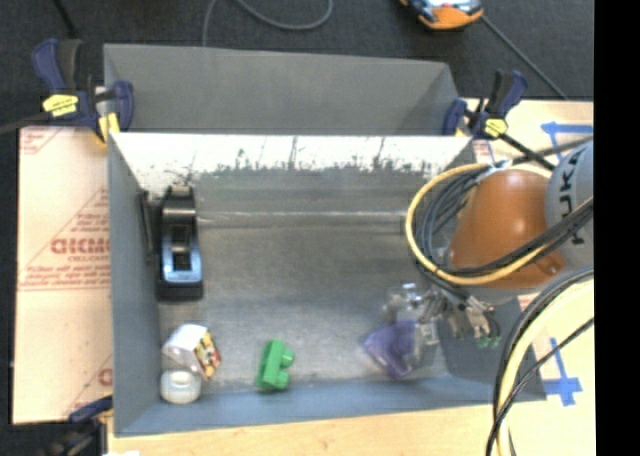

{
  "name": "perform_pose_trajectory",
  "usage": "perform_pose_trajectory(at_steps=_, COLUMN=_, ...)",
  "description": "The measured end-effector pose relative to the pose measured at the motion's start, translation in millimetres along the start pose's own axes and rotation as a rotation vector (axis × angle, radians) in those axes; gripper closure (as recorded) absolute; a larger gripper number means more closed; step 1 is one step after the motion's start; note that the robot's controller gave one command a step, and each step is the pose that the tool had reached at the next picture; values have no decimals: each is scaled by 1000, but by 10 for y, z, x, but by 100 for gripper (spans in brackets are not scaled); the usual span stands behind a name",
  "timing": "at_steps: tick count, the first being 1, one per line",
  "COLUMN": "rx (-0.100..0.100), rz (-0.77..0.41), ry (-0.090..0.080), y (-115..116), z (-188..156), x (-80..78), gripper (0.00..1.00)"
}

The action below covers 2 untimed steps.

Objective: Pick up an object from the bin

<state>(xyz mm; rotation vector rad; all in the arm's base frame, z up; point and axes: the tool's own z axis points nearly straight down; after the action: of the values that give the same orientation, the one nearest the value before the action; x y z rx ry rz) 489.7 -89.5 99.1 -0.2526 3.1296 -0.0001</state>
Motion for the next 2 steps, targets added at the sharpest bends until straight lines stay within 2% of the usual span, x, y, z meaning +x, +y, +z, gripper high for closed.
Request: perform_pose_trajectory(at_steps=2, rx=0, rz=0, ry=3, y=-5, z=-250, x=-3, gripper=100)
